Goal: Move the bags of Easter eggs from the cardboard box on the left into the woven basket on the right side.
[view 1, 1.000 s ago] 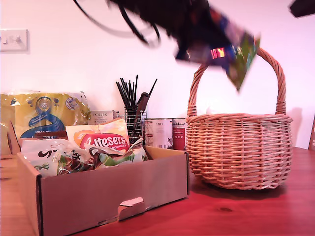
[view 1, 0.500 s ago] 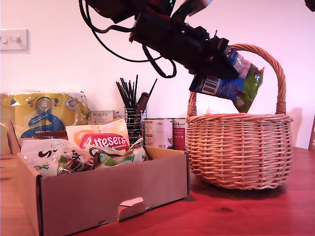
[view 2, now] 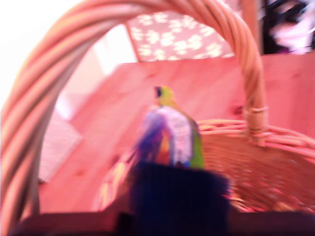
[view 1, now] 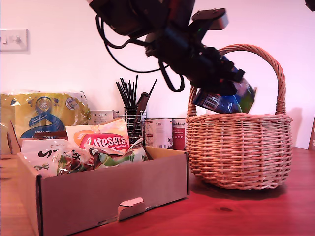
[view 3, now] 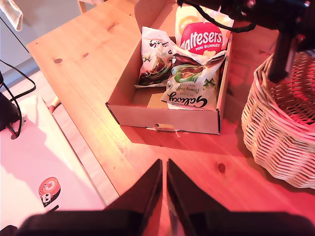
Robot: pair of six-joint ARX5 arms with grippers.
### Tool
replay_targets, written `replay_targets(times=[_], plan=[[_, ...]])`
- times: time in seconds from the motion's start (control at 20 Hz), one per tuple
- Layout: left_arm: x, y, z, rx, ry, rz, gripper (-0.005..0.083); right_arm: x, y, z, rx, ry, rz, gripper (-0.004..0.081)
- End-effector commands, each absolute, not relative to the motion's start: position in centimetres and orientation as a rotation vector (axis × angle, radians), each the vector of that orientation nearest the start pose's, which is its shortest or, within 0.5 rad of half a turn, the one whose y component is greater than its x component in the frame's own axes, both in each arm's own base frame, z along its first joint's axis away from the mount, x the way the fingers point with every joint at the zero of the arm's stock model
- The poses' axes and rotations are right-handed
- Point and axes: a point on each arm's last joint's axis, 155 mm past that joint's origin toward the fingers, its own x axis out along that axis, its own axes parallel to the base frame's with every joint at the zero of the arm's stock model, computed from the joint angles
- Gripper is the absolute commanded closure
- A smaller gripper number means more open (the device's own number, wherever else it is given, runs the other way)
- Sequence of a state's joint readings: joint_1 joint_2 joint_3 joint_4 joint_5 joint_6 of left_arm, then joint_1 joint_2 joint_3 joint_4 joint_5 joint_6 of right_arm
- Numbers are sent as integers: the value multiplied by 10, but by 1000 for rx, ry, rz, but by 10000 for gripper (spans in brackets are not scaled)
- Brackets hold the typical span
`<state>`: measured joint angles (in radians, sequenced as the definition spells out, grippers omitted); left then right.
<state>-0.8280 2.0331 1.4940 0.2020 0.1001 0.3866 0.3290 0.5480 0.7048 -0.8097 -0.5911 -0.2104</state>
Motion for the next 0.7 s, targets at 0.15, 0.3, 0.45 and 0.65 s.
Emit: replay_targets(times=[0.15, 0.3, 0.45, 0.65], plan=[[388, -480, 157, 567, 151, -986, 366, 159, 163, 211, -106, 556, 955, 783], [378, -484, 163, 578, 148, -1005, 449, 159, 163, 211, -106, 556, 955, 783], [364, -468, 165, 613, 240, -1022, 677, 159, 163, 211, -106, 556, 956, 783], [347, -439, 191, 616, 321, -1031, 778, 159, 163, 211, -109, 554, 956, 783]])
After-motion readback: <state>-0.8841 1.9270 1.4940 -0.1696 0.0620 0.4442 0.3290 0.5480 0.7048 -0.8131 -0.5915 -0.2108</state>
